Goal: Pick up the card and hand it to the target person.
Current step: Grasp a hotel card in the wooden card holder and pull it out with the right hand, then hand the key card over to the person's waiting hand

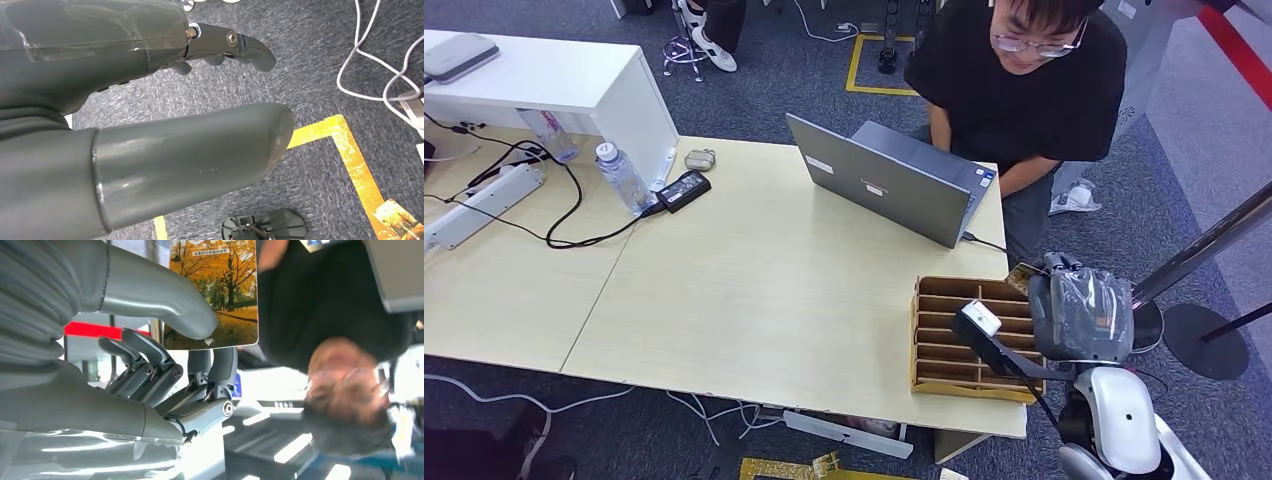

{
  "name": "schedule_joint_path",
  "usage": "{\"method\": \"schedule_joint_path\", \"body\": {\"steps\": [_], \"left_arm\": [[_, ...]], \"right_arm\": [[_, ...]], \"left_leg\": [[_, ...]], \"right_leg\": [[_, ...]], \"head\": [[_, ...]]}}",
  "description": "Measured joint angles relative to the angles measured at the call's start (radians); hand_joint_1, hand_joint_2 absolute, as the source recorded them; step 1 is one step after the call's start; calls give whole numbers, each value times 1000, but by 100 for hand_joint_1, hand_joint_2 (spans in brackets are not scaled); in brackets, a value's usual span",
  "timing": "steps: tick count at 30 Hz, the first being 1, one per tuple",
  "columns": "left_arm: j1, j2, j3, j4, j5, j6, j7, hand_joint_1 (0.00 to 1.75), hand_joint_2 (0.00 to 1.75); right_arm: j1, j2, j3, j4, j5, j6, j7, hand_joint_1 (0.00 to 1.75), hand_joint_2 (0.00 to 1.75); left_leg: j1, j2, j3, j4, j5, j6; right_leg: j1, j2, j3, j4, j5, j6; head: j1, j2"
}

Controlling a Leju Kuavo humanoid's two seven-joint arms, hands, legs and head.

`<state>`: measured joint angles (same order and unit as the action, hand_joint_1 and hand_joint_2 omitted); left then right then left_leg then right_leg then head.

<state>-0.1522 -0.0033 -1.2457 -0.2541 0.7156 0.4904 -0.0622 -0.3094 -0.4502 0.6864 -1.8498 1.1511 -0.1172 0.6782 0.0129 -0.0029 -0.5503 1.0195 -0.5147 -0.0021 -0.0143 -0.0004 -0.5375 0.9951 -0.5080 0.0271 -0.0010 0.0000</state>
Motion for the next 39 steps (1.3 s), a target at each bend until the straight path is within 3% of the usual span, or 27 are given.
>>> {"method": "schedule_joint_path", "body": {"steps": [3, 8, 11, 33, 39], "left_arm": [[1, 0, 1, 0, 0, 1, -1, 0, 0], [1, 0, 3, 0, -1, 1, 2, 0, 0], [0, 0, 3, 0, -6, -1, 6, 0, 0], [-26, -2, 2, 0, -51, -19, 40, 0, 0], [-29, -4, 2, 0, -53, -20, 41, 0, 0]], "right_arm": [[0, -5, -16, -37, 18, -46, -6, 155, 175], [0, -11, -42, -63, 13, -88, -14, 161, 175], [-1, -14, -60, -64, -16, -91, -21, 169, 175], [-95, -26, -82, 130, -180, -57, -37, 172, 175], [-104, -21, -82, 181, -290, -177, -65, 175, 175]], "left_leg": [[0, 0, 0, 0, 0, 0], [0, 0, 0, 0, 0, 0], [0, 0, 0, 0, 0, 0], [0, 0, 0, 0, 0, 0], [0, 0, -1, 0, 0, 0]], "right_leg": [[0, 0, 0, 0, 0, 0], [0, 0, 0, 0, 0, 0], [0, 0, 0, 0, 0, 0], [0, 0, 0, 0, 0, 0], [0, 0, 0, 0, 0, 0]], "head": [[0, 0], [0, 0], [0, 0], [0, 0], [0, 0]]}}
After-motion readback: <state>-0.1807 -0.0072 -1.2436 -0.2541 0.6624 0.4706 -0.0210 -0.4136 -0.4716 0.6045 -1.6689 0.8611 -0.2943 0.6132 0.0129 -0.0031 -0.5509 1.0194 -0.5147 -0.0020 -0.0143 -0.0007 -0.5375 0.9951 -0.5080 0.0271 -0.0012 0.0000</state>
